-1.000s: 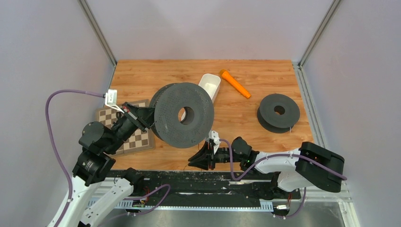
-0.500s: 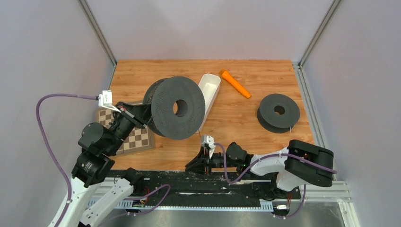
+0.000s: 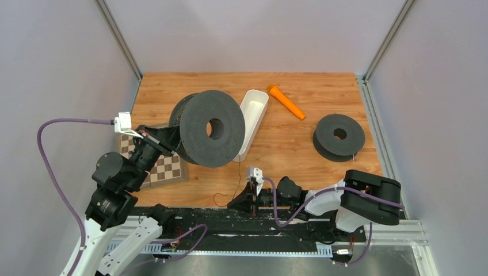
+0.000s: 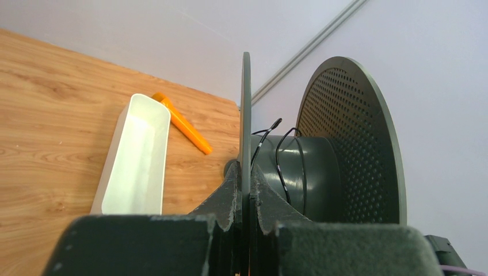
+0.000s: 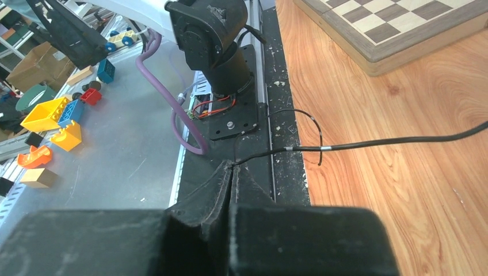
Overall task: Wrap the cables
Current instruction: Wrap the cable around the cable reel.
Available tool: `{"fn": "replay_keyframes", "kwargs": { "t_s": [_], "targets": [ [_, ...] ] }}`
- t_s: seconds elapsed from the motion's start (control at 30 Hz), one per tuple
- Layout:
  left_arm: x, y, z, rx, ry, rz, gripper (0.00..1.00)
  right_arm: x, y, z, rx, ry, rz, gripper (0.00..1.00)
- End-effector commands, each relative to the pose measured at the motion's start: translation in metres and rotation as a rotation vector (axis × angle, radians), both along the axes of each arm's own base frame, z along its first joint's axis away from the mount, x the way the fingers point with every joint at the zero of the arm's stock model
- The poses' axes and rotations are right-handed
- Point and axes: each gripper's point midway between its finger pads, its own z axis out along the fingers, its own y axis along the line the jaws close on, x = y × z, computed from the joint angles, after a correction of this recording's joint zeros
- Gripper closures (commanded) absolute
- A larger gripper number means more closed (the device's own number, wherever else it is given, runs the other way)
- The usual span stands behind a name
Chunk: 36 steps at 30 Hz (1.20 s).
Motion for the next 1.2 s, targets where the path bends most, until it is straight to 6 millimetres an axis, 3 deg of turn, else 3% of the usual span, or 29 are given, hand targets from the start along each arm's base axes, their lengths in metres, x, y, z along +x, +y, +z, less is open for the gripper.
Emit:
{"fn": "replay_keyframes", "kwargs": {
  "t_s": [0.0,0.2,0.33,0.6,0.87,1.17],
  "targets": [
    [-0.004,0.012,0.031,-0.059,-0.1,0.046,1.0,0.002,0.001,0.025,0.101,-0.037,-0.016,1.0],
    [0.002,0.012,0.024,-0.009,-0.1,0.062,1.0,0.007,-0.006,0.036,0.122,-0.065,-0.061,1.0],
    [0.014,0.013,0.008,0.111,-0.092,0.101,1.0,0.007,-0.006,0.049,0.098,-0.122,-0.078,1.0],
    [0.033,0.008,-0.013,0.227,-0.077,0.12,1.0,-0.025,0.015,0.074,0.043,-0.231,0.027,1.0],
    [0.043,-0.006,-0.041,0.427,-0.08,0.048,1.0,-0.022,0.039,0.147,0.169,-0.281,-0.001,1.0],
    [0.046,-0.017,-0.073,0.601,-0.098,-0.025,1.0,0.013,0.049,0.231,0.298,-0.182,-0.108,1.0]
  ]
}}
